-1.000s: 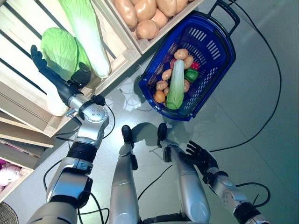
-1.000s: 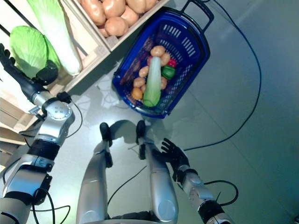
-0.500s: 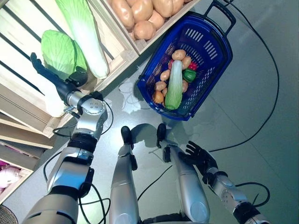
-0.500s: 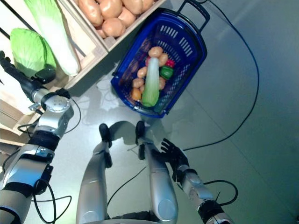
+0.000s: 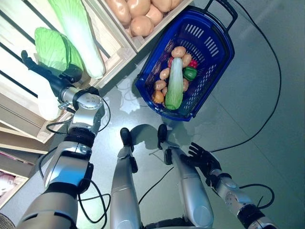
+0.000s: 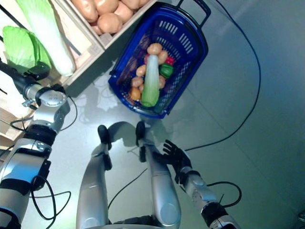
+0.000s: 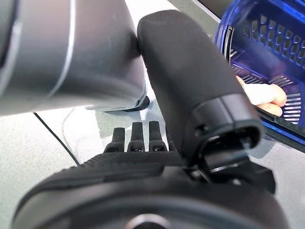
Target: Put vegetables into the basket
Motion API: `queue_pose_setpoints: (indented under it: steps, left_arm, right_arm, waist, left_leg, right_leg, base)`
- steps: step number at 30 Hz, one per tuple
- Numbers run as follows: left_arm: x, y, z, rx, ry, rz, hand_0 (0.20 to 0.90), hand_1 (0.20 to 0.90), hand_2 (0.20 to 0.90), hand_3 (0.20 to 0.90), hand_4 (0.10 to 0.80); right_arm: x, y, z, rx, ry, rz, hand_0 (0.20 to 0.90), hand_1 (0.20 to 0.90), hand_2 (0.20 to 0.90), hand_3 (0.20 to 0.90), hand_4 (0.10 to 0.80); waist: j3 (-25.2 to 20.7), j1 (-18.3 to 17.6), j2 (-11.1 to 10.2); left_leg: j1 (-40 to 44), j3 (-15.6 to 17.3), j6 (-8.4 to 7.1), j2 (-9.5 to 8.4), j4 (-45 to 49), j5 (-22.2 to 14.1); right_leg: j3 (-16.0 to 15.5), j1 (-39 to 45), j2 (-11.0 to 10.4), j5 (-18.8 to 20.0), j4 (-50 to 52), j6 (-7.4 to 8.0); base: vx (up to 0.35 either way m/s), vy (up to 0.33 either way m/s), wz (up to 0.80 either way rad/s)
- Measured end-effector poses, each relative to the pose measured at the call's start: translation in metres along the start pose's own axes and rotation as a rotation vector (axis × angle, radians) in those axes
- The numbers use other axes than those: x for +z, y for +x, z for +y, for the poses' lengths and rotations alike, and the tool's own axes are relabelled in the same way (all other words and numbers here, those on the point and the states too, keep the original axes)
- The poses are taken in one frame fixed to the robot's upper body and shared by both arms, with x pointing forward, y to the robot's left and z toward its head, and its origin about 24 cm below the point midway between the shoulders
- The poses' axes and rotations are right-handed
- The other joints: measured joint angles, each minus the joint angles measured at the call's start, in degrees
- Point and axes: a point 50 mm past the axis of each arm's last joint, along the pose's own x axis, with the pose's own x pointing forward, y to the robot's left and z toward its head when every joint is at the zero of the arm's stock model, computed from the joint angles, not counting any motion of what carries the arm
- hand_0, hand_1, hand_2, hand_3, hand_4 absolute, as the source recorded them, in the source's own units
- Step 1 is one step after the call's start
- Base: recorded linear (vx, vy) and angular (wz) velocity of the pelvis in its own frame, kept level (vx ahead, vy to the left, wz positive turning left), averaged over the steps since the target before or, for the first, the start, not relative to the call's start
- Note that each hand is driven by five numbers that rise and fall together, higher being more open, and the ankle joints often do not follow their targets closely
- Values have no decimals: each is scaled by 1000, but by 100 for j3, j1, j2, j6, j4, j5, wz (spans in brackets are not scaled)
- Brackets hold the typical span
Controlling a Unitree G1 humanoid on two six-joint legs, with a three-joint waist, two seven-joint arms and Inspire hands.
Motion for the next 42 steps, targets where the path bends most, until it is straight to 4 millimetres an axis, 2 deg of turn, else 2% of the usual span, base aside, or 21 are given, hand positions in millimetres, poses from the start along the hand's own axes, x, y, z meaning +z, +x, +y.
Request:
queue_pose_setpoints:
  steps: [1,2,10,27,31,37,41,42]
  left_arm:
    - [0,0,0,4,3,0,900,900,900,900,800]
    - [0,0,0,8,4,1,300,300,300,300,400]
    - [3,9,3,29,46,-20,300,300,300,300,400]
    - [0,18,8,13,78,-33,300,300,300,300,400]
    - [-8,15,7,-20,48,5,300,300,300,300,400]
    - [-30,7,18,-94,-3,6,300,300,300,300,400]
    - [-32,6,20,-105,-15,8,300,300,300,300,400]
    - [-47,-5,25,-171,-37,16,300,300,300,300,400]
  right_arm:
    - [1,0,0,6,-12,0,900,900,900,900,800]
    - [2,1,0,9,-19,0,900,900,900,900,800]
    - [4,2,2,17,-25,5,900,900,900,900,800]
    - [1,2,1,10,-20,16,900,900,900,900,800]
    - [-2,2,-1,2,-21,30,900,900,900,900,800]
    - [-13,-2,-2,-6,-16,61,900,900,900,900,800]
    - [-15,-3,-2,-8,-9,65,900,900,900,900,800]
    - [-27,-8,-1,-14,8,93,900,900,900,900,800]
  waist:
    - [1,-2,-9]
    - [0,-4,-20]
    - [-1,-1,-126]
    - [-3,1,-130]
    - [-5,4,-133]
    - [-7,68,-136]
    - [-7,69,-136]
    - [-8,197,-133]
  left_leg:
    - [-18,1,5,6,55,-27]
    - [-33,2,7,12,100,-48]
    - [-91,-6,13,17,194,-59]
    - [6,5,47,6,253,-82]
    - [274,26,42,-11,89,-75]
    - [785,100,65,-76,-391,35]
    - [861,101,53,-79,-466,53]
    - [1360,98,51,-107,-789,118]
  right_leg:
    - [5,-6,3,0,18,0]
    - [7,-7,7,0,39,0]
    - [11,-52,2,3,76,10]
    - [20,84,-10,27,67,35]
    - [27,339,-12,55,-77,72]
    - [26,799,-22,164,-417,61]
    - [10,866,-25,174,-472,63]
    - [-23,1346,-15,180,-718,71]
  base:
    - [-27,3,-4]
    - [-24,-1,-3]
    - [0,0,0]
    - [0,0,0]
    - [-1,3,-1]
    - [-39,12,-1]
    - [-1,0,2]
    - [-11,-17,7]
